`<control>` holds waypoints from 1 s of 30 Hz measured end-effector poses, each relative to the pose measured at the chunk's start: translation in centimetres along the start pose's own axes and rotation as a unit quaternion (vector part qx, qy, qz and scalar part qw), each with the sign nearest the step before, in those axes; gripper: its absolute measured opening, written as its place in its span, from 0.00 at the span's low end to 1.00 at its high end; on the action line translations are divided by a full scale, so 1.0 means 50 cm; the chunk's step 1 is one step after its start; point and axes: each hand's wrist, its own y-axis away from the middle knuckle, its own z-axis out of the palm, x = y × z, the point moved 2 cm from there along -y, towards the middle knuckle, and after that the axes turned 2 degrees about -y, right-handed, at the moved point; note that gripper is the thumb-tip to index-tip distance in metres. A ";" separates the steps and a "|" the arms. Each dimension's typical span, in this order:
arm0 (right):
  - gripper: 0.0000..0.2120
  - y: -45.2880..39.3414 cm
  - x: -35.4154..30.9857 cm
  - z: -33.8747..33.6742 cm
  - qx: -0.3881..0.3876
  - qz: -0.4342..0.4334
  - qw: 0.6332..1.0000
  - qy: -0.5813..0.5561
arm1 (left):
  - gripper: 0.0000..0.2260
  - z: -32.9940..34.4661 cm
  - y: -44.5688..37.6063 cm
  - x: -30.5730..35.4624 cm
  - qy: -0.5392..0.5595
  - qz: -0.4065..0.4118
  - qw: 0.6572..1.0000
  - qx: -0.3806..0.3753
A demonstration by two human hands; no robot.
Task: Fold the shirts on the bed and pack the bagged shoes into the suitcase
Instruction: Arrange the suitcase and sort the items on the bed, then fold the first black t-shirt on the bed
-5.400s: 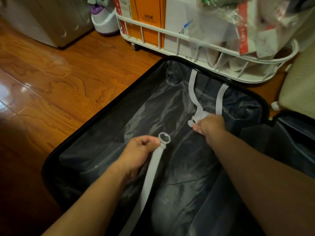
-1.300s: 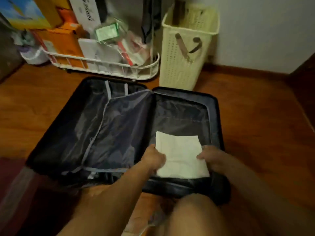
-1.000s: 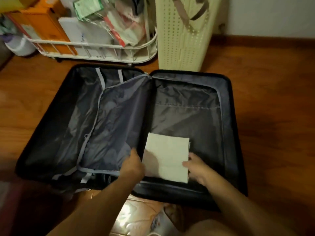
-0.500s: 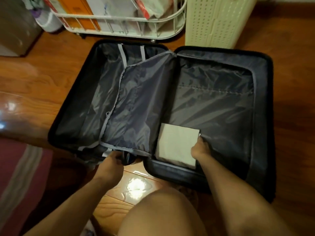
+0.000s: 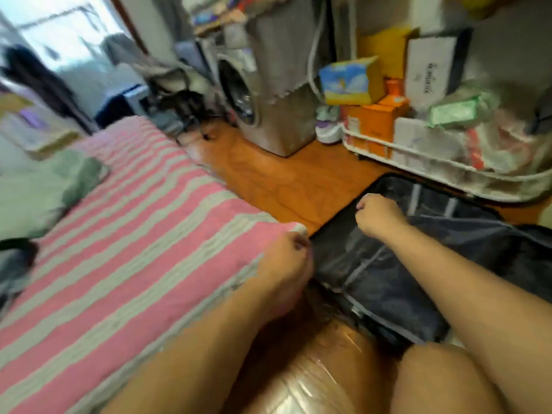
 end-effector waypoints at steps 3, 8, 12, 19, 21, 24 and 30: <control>0.13 0.082 -0.355 0.075 -0.010 -0.165 0.986 0.024 | 0.11 -0.254 0.081 -0.145 -0.015 -0.041 0.998 0.054; 0.11 0.347 -0.823 0.281 -0.072 -0.403 0.907 0.096 | 0.13 -0.644 0.372 -0.488 -0.013 -0.184 0.968 0.171; 0.16 0.540 -1.012 0.428 -0.124 -0.492 0.845 0.167 | 0.07 -0.780 0.593 -0.685 0.056 -0.287 0.910 0.295; 0.19 0.614 -1.110 0.665 -0.199 -0.554 0.787 0.184 | 0.10 -0.769 0.657 -0.933 0.027 -0.368 0.867 0.335; 0.23 0.611 -1.136 0.728 -0.226 -0.564 0.769 0.200 | 0.13 -0.774 0.665 -0.989 0.019 -0.403 0.852 0.335; 0.27 0.607 -1.205 0.827 -0.256 -0.578 0.747 0.206 | 0.16 -0.797 0.667 -1.055 -0.009 -0.429 0.843 0.325; 0.35 0.616 -1.366 1.032 -0.226 -0.610 0.743 0.158 | 0.25 -0.909 0.608 -1.114 -0.165 -0.360 0.858 0.328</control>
